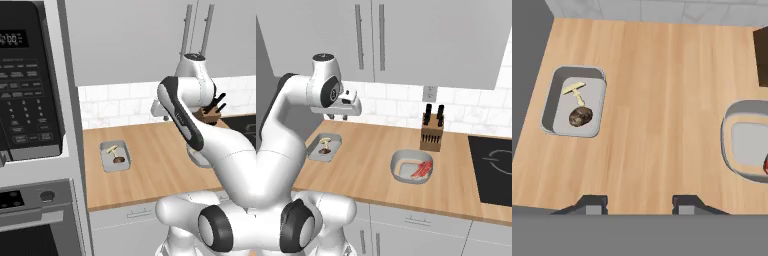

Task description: Take the meat container that has the steak and place it on the second highest rack of the freezer. Then take the vegetable container that has the mushrooms and place it on the highest rack of the freezer.

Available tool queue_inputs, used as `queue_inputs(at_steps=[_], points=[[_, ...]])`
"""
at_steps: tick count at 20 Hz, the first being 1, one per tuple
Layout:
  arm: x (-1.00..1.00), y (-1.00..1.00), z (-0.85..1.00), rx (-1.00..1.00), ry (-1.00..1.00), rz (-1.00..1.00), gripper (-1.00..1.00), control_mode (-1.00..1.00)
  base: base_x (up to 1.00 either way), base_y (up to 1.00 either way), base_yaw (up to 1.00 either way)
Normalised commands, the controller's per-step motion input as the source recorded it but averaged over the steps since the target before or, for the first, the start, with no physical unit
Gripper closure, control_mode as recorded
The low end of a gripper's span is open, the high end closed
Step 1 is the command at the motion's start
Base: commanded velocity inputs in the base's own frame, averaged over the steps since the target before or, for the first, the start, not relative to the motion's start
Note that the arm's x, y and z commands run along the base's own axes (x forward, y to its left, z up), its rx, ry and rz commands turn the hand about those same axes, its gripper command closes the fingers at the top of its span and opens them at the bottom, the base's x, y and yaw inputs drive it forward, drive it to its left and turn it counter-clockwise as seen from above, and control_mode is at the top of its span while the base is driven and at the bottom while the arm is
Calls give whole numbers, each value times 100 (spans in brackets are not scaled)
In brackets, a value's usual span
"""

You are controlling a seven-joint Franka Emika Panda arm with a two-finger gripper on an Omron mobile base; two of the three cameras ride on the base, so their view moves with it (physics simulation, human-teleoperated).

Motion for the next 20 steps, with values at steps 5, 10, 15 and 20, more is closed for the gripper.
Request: queue_inputs(at_steps=[5, 10, 15, 20], points=[[-48, -15, 0, 8, -1, -13, -100, -100, 0, 0, 0], [-83, -47, -12, 20, 4, -57, -100, -100, 0, 0, 0], [-55, -68, -38, 12, 17, -62, -100, -100, 0, 0, 0], [-53, -98, -61, 13, 18, -50, -100, -100, 0, 0, 0]])
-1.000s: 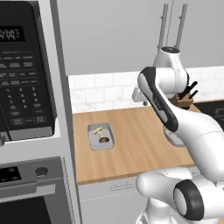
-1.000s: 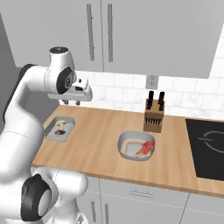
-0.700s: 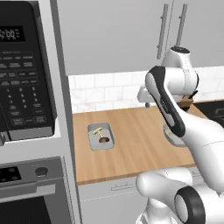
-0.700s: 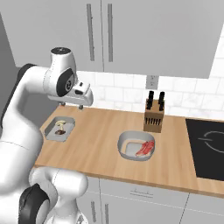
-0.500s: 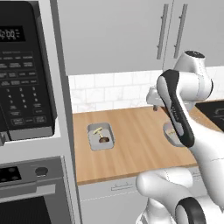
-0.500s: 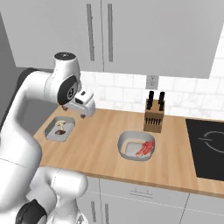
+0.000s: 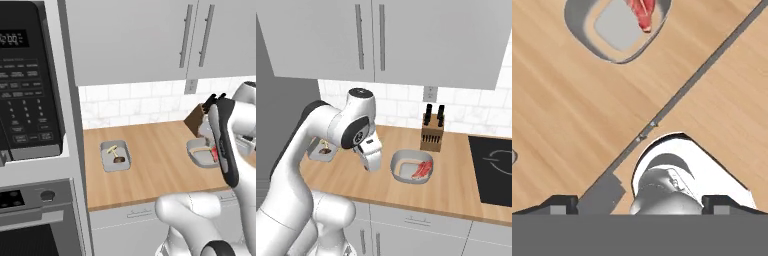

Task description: Take the meat container that has the steak and place it on the second highest rack of the freezer. Then take the vegetable container that has the mushrooms and place it on the highest rack of the freezer.

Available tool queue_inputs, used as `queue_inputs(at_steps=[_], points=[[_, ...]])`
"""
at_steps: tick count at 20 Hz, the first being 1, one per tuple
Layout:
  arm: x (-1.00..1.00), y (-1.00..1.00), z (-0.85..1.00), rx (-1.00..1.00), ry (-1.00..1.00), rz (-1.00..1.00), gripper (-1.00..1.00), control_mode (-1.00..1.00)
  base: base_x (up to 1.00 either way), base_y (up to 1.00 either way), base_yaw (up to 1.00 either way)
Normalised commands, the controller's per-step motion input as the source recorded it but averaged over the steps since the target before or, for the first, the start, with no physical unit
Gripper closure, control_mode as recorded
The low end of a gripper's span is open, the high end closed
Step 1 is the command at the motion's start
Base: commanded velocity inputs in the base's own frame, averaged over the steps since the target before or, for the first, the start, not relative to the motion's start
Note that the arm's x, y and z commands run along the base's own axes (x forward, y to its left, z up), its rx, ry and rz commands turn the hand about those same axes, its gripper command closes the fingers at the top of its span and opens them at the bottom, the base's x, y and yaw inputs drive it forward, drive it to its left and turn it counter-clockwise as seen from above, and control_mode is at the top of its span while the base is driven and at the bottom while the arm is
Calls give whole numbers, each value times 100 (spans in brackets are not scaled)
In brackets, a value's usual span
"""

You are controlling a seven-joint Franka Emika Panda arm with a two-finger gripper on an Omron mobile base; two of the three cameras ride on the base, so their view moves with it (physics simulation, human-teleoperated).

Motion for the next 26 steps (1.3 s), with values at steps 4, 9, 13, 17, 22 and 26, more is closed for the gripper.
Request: queue_inputs(at_steps=[4, 9, 13, 17, 22, 26], points=[[-10, -100, -68, 17, 13, -53, -100, -100, 0, 0, 0], [53, -65, -40, 11, -5, -30, -100, -100, 0, 0, 0], [80, -19, -34, 1, 4, -18, -100, -100, 0, 0, 0], [68, -16, -47, -1, 19, -3, -100, -100, 0, 0, 0], [34, -37, -48, 0, 2, 0, -100, -100, 0, 0, 0], [4, -29, -50, 0, -4, 0, -100, -100, 0, 0, 0]])
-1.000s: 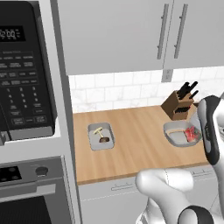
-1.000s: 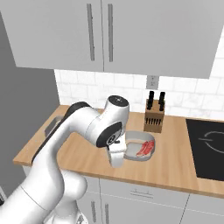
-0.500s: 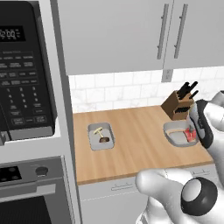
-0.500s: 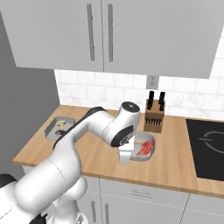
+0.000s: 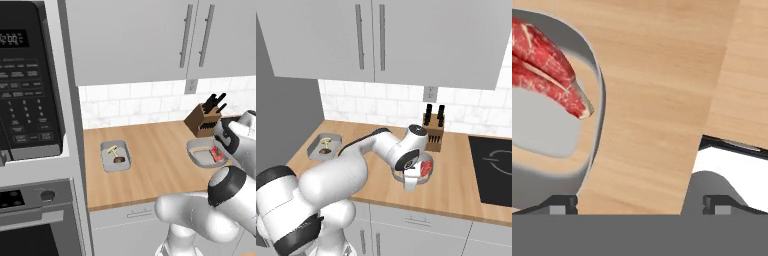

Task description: Take the meat container that has the steak and place it on the second highest rack of the freezer. Then take the vegetable container that has the mushrooms and place it on the highest rack of the freezer.

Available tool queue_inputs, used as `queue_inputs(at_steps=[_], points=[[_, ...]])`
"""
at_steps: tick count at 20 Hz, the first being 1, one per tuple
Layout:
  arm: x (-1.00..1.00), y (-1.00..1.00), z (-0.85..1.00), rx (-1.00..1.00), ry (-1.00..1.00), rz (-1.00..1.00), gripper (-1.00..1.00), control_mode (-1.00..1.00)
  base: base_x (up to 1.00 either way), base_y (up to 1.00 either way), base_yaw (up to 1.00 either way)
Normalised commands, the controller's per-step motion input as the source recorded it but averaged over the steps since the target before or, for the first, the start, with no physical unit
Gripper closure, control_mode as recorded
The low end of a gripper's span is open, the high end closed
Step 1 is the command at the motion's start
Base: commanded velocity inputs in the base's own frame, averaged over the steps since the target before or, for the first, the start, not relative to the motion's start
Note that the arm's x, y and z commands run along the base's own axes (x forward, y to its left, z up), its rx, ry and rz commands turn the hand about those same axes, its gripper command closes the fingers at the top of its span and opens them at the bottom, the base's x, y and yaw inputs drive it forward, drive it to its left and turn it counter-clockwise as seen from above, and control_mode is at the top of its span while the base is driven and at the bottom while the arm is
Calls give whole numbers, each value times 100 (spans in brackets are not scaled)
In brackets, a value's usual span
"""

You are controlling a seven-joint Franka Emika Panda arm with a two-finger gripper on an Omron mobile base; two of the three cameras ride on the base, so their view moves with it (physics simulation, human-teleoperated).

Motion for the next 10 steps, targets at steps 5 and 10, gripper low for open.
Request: queue_inputs(at_steps=[5, 10], points=[[22, -2, -39, 0, -1, 0, -100, -100, 0, 0, 0], [32, 0, -22, 0, 0, 0, -100, -100, 0, 0, 0]])
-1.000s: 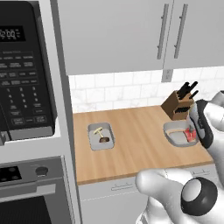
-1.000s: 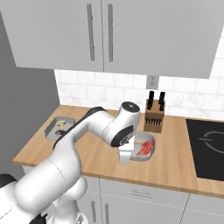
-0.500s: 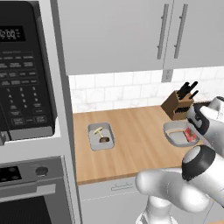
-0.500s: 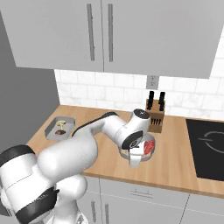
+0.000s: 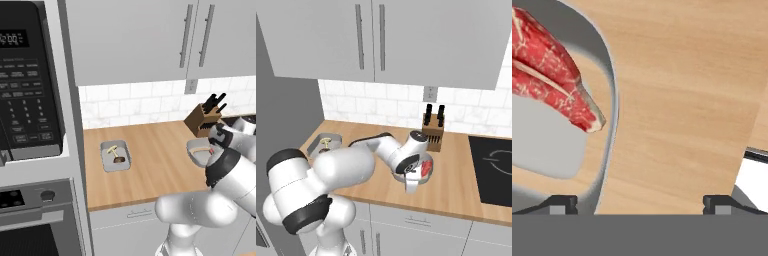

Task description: Take the meat container that has the steak and place it on the second highest rack of the freezer. Then take the vegetable container that has the mushrooms and place it on the highest rack of the freezer.

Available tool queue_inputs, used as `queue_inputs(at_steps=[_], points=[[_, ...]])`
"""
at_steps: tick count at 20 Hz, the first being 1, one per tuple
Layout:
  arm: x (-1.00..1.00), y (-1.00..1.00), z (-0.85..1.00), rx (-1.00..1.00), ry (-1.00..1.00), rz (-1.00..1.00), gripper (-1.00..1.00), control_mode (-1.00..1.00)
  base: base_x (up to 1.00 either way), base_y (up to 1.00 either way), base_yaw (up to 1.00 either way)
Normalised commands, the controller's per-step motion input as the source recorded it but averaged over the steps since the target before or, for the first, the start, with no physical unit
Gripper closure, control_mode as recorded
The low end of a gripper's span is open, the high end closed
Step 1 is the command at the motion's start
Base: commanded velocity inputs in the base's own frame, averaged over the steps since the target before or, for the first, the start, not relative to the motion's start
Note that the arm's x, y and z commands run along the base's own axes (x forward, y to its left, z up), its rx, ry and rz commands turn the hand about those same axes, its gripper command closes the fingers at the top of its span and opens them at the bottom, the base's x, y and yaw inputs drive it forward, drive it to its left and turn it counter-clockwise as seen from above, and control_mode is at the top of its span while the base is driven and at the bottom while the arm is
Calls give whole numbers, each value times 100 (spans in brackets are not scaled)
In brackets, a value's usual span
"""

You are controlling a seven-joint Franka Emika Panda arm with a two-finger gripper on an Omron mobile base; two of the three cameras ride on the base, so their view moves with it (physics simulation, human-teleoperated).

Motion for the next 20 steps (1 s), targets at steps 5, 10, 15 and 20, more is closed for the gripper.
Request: queue_inputs(at_steps=[5, 10, 15, 20], points=[[38, 0, -19, 0, 0, 0, -100, -100, 0, 0, 0], [0, 0, -55, -8, -3, 0, -100, -100, 0, 0, 0], [0, 0, -59, -8, -1, 0, -100, -100, 0, 0, 0], [0, 0, -48, -4, -2, 0, 100, -100, 0, 0, 0]])
